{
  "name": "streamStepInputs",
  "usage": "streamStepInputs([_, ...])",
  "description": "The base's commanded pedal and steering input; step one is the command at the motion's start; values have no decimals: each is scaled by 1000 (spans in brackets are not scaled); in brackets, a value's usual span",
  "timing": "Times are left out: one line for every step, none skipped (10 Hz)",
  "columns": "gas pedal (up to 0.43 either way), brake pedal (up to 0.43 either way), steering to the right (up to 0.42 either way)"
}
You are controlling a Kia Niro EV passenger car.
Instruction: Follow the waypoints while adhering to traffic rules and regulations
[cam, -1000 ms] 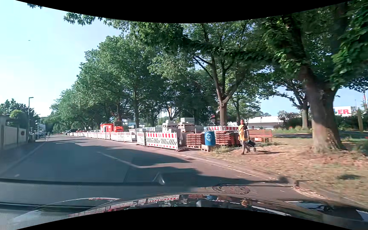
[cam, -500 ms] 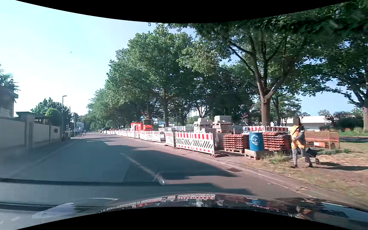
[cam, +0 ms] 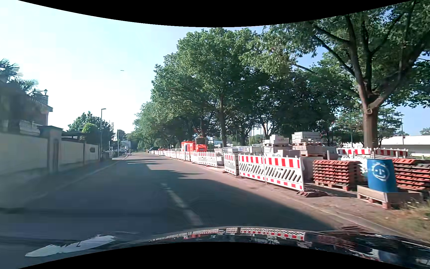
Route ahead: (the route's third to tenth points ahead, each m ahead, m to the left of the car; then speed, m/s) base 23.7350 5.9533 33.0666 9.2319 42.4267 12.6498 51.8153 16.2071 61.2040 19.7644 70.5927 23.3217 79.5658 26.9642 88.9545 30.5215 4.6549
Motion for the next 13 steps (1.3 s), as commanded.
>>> streamStepInputs([110, 0, -206])
streamStepInputs([110, 0, -188])
streamStepInputs([110, 0, -172])
streamStepInputs([110, 0, -157])
streamStepInputs([110, 0, -149])
streamStepInputs([110, 0, -141])
streamStepInputs([110, 0, -134])
streamStepInputs([110, 0, -126])
streamStepInputs([110, 0, -120])
streamStepInputs([110, 0, -118])
streamStepInputs([110, 0, -115])
streamStepInputs([110, 0, -111])
streamStepInputs([110, 0, -107])
